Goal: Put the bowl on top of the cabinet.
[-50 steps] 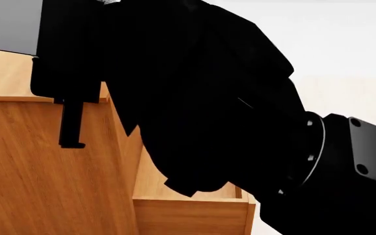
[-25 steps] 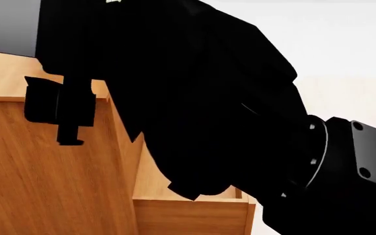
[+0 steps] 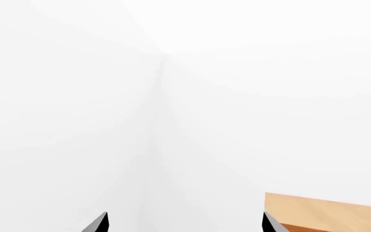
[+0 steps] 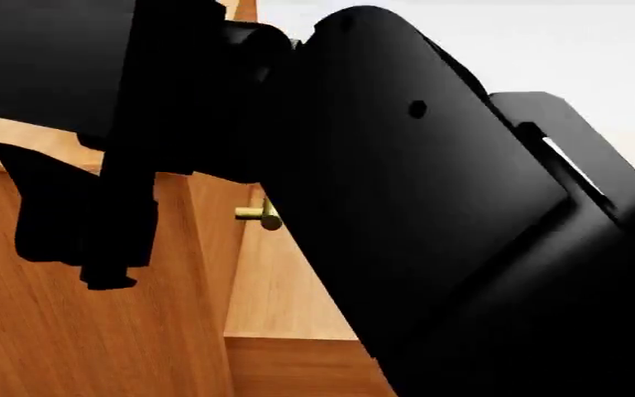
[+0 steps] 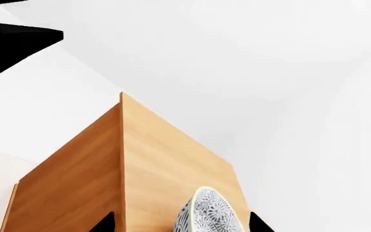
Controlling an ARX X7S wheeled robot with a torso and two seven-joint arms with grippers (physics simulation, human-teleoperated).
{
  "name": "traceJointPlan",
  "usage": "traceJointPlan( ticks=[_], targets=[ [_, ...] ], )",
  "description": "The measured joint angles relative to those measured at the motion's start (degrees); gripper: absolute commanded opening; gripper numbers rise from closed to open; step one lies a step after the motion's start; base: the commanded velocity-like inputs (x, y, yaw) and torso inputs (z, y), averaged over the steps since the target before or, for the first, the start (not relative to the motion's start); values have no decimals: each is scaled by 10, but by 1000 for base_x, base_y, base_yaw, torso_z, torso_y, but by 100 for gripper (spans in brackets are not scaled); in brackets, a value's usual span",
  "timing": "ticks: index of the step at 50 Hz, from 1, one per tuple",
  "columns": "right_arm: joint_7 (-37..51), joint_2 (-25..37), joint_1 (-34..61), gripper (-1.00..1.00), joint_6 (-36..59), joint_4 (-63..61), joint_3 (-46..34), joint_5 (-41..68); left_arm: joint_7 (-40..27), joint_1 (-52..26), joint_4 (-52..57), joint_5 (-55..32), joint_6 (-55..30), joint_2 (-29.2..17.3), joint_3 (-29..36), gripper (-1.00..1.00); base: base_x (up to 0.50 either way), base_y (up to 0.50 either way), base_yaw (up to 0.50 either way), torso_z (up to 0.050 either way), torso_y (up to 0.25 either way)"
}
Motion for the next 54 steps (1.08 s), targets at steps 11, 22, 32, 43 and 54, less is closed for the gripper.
traceJointPlan(
  ticks=[11, 22, 32, 43, 54],
  targets=[
    [54, 41, -77, 100, 70, -175, 135, 88, -1, 0, 0, 1, 0, -1, 2, 100, 0, 0, 0, 0, 0],
    [212, 107, -172, 100, 96, -310, 281, 283, -1, 0, -1, 0, 1, -1, 4, 100, 0, 0, 0, 0, 0],
    [406, 330, -279, 100, -161, -356, 199, 397, -1, 0, -1, 0, 2, -2, 5, 100, 0, 0, 0, 0, 0],
    [536, 535, -427, 100, -448, -361, 85, 375, 0, 0, -2, 0, 3, -2, 8, 100, 0, 0, 0, 0, 0],
    [632, 656, -528, 100, -642, -338, 21, 335, 0, -1, -3, 1, 4, -3, 12, 100, 0, 0, 0, 0, 0]
  ],
)
